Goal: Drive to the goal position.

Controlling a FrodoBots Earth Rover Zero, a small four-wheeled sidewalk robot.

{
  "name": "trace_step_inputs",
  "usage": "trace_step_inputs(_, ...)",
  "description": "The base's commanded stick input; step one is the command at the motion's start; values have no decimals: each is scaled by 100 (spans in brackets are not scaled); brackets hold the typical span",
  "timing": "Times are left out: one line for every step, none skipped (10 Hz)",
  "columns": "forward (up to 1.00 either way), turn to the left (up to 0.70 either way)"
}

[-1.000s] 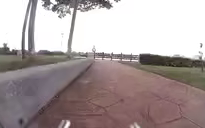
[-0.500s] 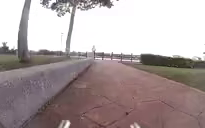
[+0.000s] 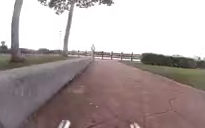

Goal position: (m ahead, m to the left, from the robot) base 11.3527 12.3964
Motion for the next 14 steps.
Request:
trace_step_inputs(70, 7)
trace_step_inputs(70, 7)
trace_step_inputs(70, 7)
trace_step_inputs(70, 7)
trace_step_inputs(70, 7)
trace_step_inputs(70, 7)
trace_step_inputs(70, 7)
trace_step_inputs(70, 7)
trace_step_inputs(70, 7)
trace_step_inputs(70, 7)
trace_step_inputs(70, 7)
trace_step_inputs(70, 7)
trace_step_inputs(70, 7)
trace_step_inputs(70, 7)
